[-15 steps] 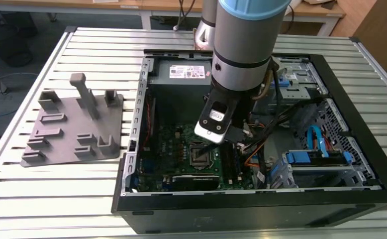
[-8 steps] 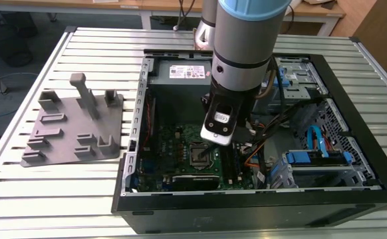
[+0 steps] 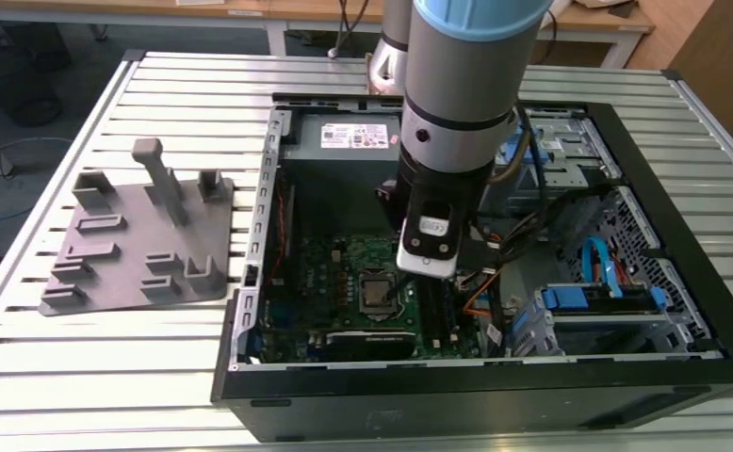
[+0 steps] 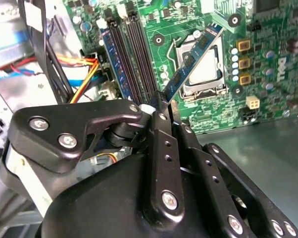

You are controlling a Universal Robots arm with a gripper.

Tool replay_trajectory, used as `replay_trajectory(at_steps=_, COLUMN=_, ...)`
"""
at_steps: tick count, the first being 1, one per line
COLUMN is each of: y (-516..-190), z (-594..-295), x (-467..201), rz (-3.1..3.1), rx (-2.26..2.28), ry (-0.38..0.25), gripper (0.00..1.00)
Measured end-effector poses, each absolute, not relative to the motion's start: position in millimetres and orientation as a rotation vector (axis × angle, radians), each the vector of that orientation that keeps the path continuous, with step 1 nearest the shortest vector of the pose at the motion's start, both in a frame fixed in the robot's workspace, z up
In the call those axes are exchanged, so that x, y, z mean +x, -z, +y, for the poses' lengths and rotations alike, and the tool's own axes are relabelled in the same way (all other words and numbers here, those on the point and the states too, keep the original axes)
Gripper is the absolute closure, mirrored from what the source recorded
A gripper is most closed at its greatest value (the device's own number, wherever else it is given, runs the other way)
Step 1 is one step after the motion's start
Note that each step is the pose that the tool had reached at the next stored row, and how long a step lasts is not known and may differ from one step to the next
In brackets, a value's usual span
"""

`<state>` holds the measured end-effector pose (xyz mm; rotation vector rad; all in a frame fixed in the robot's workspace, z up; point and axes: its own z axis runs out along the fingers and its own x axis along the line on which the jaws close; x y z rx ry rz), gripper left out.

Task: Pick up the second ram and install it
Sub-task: 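Insert the second ram into the second slot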

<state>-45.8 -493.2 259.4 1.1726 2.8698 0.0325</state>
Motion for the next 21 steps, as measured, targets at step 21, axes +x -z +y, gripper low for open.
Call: replay_trajectory(at_steps=21, y=-258.7, z=-493.2, x=-45.8, rz=3.045, rx=0.608, ry=-0.044, gripper=0.86)
